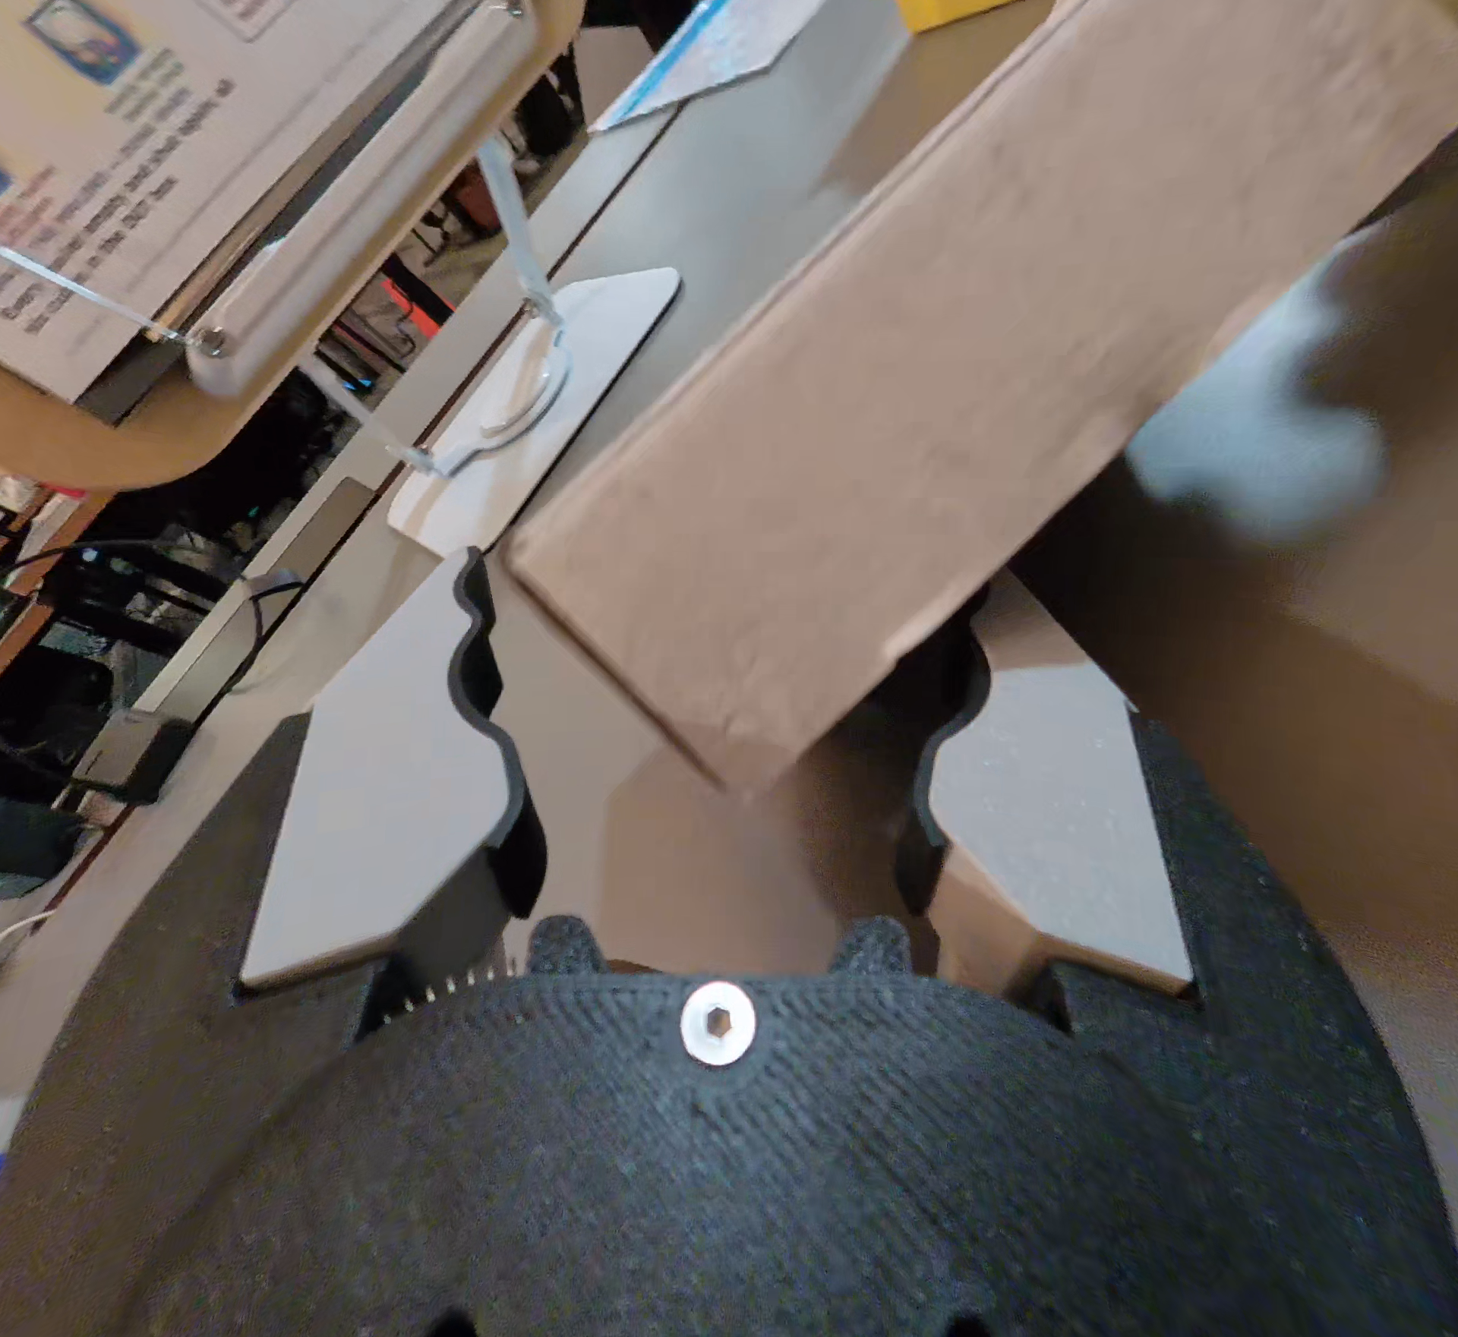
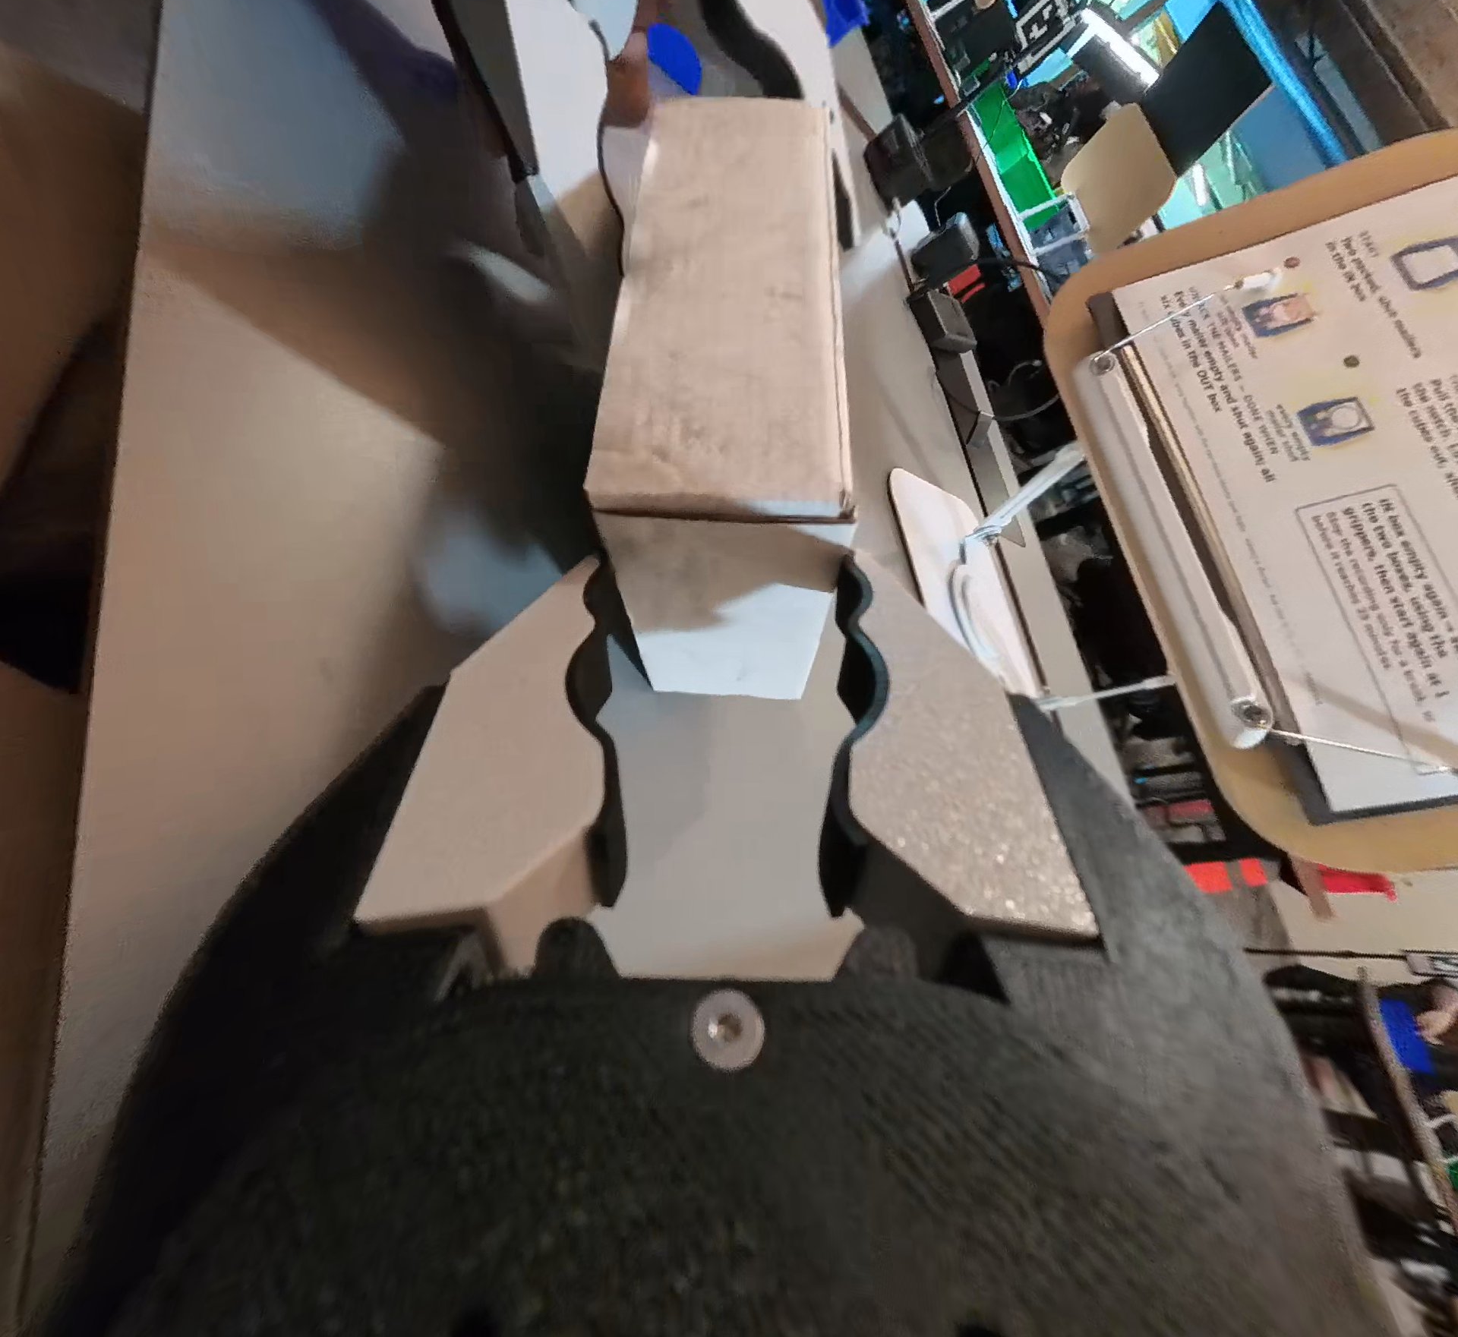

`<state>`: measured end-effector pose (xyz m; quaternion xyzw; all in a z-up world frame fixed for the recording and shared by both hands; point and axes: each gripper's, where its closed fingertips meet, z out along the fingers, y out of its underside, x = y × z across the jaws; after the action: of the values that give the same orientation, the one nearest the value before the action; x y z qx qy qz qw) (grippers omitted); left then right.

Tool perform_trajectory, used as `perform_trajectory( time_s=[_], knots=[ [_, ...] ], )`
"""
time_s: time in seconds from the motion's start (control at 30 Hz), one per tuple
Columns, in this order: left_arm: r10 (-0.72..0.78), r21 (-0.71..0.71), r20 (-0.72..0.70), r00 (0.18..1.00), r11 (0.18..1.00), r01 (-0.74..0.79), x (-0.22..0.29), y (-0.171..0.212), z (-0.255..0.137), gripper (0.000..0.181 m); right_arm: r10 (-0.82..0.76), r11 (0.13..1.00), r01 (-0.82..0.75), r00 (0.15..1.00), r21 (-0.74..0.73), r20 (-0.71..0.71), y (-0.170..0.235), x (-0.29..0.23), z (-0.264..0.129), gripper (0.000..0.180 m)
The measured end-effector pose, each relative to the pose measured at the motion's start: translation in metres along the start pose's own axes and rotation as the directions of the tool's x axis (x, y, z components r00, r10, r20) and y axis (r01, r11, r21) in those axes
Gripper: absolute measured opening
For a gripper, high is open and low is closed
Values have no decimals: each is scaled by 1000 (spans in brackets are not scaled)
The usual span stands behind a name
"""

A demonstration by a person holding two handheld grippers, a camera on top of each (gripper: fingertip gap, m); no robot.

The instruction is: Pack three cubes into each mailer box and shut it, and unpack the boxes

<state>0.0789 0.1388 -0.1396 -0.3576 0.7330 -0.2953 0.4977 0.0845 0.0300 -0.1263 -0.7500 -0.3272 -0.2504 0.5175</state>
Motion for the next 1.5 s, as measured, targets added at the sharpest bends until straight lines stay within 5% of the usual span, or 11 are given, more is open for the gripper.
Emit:
perform_trajectory(
  time_s=[0.27,0.6,0.7,1.1,1.37,1.5],
  knots=[
    [-149,-32,-119,982,989,146,3,7,-4,126,63,996,-64,998,63,27,-2,0,-5,56],
    [-138,-12,-208,968,990,138,32,-13,6,133,101,988,-107,994,116,52,-6,-3,-11,56],
    [-152,53,-205,967,985,166,27,-24,3,110,133,983,-139,989,121,61,-2,-1,-14,56],
    [-177,65,-145,974,980,188,21,-32,-11,83,346,938,-346,938,5,-24,30,22,6,58],
    [-180,45,-97,979,982,185,22,-24,-20,74,194,974,-203,977,-97,-94,37,21,27,65],
    [-155,45,-65,986,986,158,18,-20,-25,73,169,976,-176,983,-129,-66,30,13,32,90]
  ],
)
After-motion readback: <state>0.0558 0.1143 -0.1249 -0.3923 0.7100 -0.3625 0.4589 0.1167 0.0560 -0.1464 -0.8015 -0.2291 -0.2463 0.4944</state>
